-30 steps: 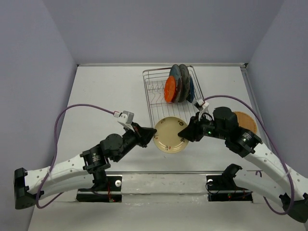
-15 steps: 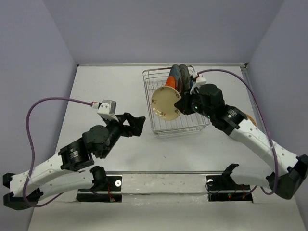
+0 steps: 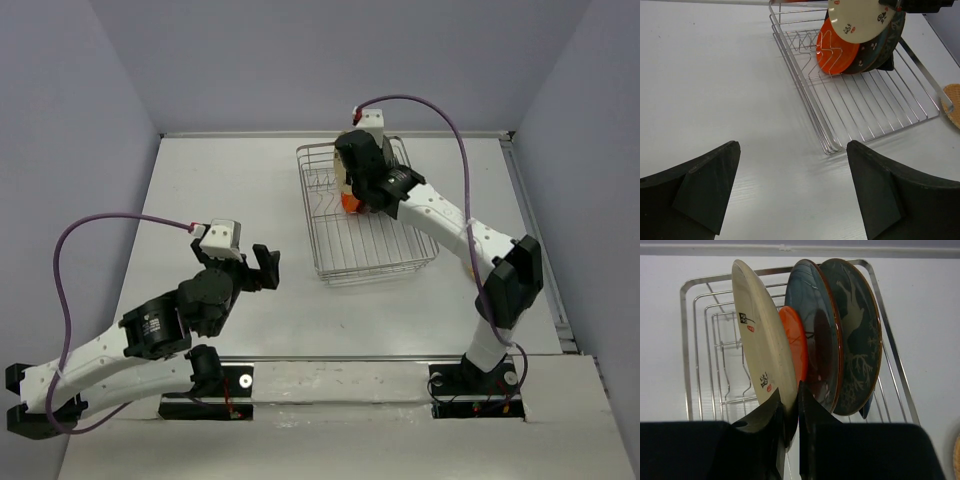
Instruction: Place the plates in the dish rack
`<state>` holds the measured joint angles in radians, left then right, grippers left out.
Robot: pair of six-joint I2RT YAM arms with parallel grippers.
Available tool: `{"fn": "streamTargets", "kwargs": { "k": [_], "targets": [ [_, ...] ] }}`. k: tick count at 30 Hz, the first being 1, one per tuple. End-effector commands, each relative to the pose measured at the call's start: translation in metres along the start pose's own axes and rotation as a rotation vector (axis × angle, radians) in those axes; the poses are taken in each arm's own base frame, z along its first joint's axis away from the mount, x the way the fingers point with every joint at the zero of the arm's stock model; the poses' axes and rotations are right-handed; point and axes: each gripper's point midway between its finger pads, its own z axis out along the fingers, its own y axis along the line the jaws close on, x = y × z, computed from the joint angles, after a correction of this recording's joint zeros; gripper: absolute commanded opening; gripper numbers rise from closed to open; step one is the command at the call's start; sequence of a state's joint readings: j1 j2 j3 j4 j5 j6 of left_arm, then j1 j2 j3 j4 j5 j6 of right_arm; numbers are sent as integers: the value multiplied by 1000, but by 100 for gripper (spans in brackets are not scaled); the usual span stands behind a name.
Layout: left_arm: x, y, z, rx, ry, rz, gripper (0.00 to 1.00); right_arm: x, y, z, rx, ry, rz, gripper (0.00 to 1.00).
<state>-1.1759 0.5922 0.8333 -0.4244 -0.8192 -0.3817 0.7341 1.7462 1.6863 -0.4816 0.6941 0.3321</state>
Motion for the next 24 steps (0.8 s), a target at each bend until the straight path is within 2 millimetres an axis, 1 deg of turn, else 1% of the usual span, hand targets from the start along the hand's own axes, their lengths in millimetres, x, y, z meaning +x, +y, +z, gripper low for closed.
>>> {"fn": "streamTargets", "kwargs": {
  "k": [1,2,5,8,9,11,12,19,20,22,24],
  "targets": [
    [3,3,1,0,-13,1,99,-35,-17,6,177,-101,-18,7],
    [4,1,1,9,-10,0,99,-34,-12,13,181,-95,-29,7],
    [6,-1,1,25,-5,3,99,-26,-7,25,198,-78,-54,7],
    [6,-3,-1,44,-5,-6,99,-8,1,43,223,-48,-92,7],
    [5,-3,-1,45,-7,-9,99,-1,2,47,223,-34,-104,7],
    [4,-3,-2,50,-10,-13,99,4,6,51,219,-21,-106,7],
    [3,-3,-2,53,-13,-16,99,12,8,56,222,-5,-118,7],
    [3,-4,-3,57,-16,-19,99,38,13,66,210,48,-131,7],
    [4,-4,-2,58,-14,-17,99,42,17,67,188,61,-122,7],
    [4,-4,-2,57,-12,-16,99,44,22,66,160,72,-113,7],
    [5,-4,-1,53,-11,-12,99,42,29,63,110,82,-98,20]
  ]
}}
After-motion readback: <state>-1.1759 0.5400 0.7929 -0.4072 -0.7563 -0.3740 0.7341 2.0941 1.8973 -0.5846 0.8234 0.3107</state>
